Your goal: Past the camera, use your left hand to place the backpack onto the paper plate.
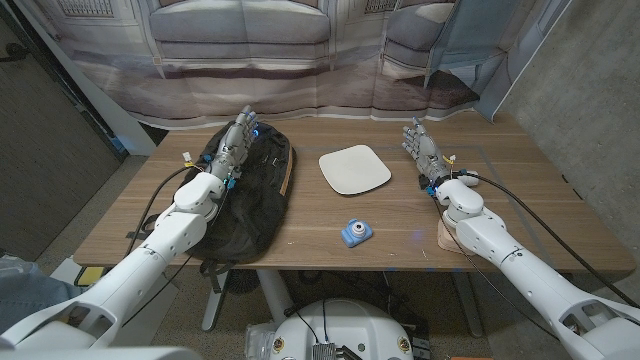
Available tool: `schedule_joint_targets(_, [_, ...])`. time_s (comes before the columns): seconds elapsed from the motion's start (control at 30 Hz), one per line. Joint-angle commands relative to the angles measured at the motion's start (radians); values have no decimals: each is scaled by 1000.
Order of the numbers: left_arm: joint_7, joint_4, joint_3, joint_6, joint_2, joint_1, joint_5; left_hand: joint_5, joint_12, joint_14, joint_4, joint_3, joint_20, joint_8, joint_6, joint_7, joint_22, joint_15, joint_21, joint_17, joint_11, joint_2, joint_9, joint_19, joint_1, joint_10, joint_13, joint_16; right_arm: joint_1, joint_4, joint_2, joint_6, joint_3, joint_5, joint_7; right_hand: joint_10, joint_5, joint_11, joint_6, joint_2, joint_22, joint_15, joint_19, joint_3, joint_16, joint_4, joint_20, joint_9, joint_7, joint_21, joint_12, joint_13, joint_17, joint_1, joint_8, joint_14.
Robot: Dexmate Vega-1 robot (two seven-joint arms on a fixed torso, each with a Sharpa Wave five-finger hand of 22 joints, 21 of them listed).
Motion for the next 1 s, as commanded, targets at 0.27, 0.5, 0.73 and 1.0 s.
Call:
schedule_joint_targets(0.27, [-5, 5, -11, -16, 24, -10, 19, 5, 4, 8, -8, 2, -6, 10, 11, -2, 3, 0, 5, 2, -3, 3, 3, 0, 12, 12, 4, 5, -8, -8, 7, 2, 2, -8, -24, 12, -2, 3, 13, 1, 3, 3, 12, 2, -3, -8, -14, 4, 1, -3, 2, 3, 4, 12, -3, 10])
schedule_joint_targets(0.5, [-3, 13, -21, -49, 24, -2, 25, 6, 7, 16, -10, 1, -4, 12, 21, -3, 3, -3, 5, 2, -2, 5, 3, 2, 15, 24, 4, 6, -14, -23, 5, 4, 2, -16, -36, 13, -3, 4, 14, 1, 3, 2, 12, 1, -4, -8, -13, 4, 1, -5, 2, 3, 4, 12, -4, 10])
schedule_joint_targets(0.73, [-1, 33, -25, -84, 27, -5, 48, 8, 10, 35, -12, 0, -7, 15, 37, -6, 3, -5, 7, 2, -5, 7, 3, 10, 20, 40, 4, 10, -19, -32, 7, 7, 0, -22, -42, 14, -4, 4, 15, 1, 4, 2, 12, 0, -5, -9, -13, 4, 1, -7, 1, 3, 5, 12, -5, 11])
schedule_joint_targets(1.0, [8, 39, -29, -98, 45, -6, 75, 10, 13, 51, -16, -1, -13, 17, 49, -12, 3, -12, 9, 2, -12, 8, 3, 20, 26, 58, 4, 12, -18, -32, 15, 8, -4, -26, -49, 15, -5, 2, 15, 2, 4, 2, 12, -1, -6, -10, -12, 4, 1, -9, 0, 3, 5, 13, -6, 11])
